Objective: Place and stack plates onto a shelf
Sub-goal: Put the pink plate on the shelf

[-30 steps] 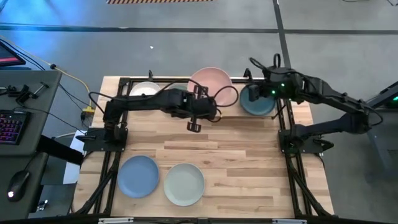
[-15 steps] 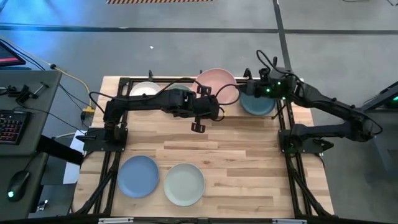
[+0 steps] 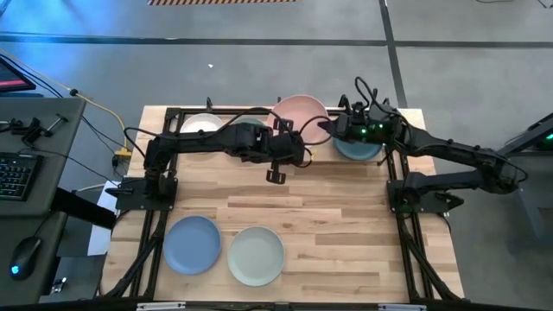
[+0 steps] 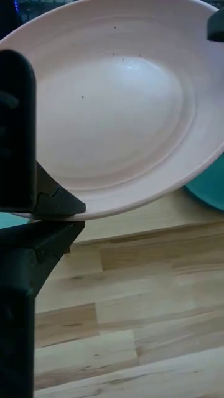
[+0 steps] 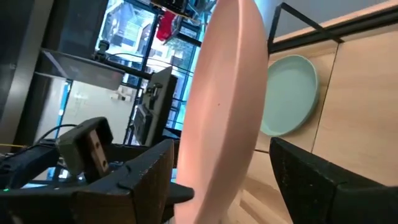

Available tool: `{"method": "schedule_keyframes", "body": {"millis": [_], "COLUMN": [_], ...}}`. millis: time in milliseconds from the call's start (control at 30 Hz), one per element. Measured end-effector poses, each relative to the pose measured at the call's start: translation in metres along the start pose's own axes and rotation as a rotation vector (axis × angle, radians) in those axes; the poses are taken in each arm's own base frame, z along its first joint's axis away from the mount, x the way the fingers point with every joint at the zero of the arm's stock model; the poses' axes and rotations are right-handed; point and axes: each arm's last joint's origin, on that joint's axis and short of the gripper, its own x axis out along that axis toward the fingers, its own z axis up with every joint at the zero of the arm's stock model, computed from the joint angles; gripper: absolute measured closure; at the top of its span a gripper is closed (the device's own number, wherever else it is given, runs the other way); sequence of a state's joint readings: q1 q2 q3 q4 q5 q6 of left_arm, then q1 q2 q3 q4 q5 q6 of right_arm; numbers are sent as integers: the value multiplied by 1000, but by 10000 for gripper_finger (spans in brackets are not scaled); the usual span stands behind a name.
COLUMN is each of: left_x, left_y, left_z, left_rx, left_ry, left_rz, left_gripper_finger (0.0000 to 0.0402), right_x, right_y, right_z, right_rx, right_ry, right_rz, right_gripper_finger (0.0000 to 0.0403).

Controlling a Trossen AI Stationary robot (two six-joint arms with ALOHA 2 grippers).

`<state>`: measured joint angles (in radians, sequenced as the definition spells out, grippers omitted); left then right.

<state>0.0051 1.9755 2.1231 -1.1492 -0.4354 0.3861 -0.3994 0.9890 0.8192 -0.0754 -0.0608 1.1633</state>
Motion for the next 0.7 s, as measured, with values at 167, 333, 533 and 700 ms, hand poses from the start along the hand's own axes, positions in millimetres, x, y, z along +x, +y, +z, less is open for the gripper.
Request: {"method": "schedule_keyframes", "body": {"millis": [167, 333, 533, 700], "left_x": [2, 4, 4, 4], "left_y": [4, 7, 7, 7], "left_z": [-2, -3, -3, -3], "left_rx": [-18, -35, -39, -58], "left_ry": [2, 7, 0, -2], "left_rz": [-8, -6, -20, -22], "left_gripper_finger": [401, 401, 401, 399], "right_x": [0, 0, 0, 0], "right_y": [0, 0, -1, -1], "right_z": [-1, -1, 0, 0], "right_rx": [33, 41, 43, 43], "right_ry": [4, 4, -14, -19], "right_rz": [-2, -2, -14, -16], "right_gripper_finger": [175, 234, 298, 323]}}
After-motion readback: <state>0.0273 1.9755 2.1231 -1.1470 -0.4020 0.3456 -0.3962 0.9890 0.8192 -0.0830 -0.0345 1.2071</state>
